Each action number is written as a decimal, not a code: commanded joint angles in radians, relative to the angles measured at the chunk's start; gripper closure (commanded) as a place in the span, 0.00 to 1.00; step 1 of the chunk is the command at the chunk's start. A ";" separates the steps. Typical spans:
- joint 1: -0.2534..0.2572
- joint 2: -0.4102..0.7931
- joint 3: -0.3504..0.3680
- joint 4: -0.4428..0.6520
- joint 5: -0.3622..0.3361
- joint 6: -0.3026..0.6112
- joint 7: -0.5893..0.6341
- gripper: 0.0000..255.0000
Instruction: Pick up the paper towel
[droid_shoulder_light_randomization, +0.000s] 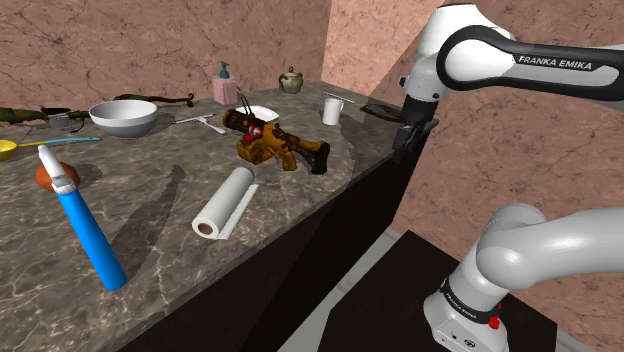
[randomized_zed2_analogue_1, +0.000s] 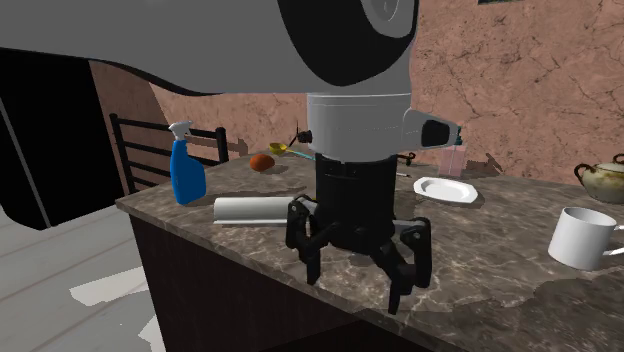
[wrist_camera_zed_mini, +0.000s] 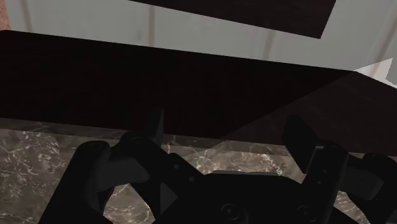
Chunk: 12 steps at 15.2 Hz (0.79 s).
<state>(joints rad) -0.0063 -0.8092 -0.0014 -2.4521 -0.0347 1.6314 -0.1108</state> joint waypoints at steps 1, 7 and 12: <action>0.000 0.000 0.000 0.000 0.000 0.000 0.000 0.00; 0.018 0.045 0.152 0.000 0.122 0.051 0.254 0.00; 0.021 0.133 0.276 0.046 0.203 0.112 0.463 0.00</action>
<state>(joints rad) 0.0146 -0.6873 0.2511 -2.4121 0.1525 1.7332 0.3068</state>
